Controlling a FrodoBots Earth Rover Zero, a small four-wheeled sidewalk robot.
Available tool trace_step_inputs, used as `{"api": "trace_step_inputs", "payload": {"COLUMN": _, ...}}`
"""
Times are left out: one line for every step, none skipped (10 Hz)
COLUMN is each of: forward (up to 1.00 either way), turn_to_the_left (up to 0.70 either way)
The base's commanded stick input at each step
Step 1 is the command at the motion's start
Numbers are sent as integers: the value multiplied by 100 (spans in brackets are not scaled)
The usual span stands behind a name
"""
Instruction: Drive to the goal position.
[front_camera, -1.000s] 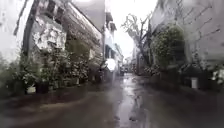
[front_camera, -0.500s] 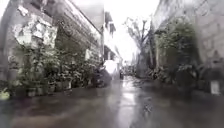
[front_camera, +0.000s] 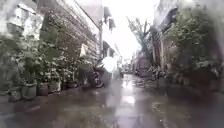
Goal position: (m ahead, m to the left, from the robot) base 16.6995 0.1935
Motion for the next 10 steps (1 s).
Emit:
{"api": "trace_step_inputs", "payload": {"forward": 99, "turn_to_the_left": -39}}
{"api": "trace_step_inputs", "payload": {"forward": 99, "turn_to_the_left": -18}}
{"api": "trace_step_inputs", "payload": {"forward": 99, "turn_to_the_left": 0}}
{"api": "trace_step_inputs", "payload": {"forward": 99, "turn_to_the_left": 0}}
{"api": "trace_step_inputs", "payload": {"forward": 99, "turn_to_the_left": 0}}
{"api": "trace_step_inputs", "payload": {"forward": 99, "turn_to_the_left": 0}}
{"api": "trace_step_inputs", "payload": {"forward": 99, "turn_to_the_left": -38}}
{"api": "trace_step_inputs", "payload": {"forward": 99, "turn_to_the_left": -39}}
{"api": "trace_step_inputs", "payload": {"forward": 99, "turn_to_the_left": -1}}
{"api": "trace_step_inputs", "payload": {"forward": 99, "turn_to_the_left": 0}}
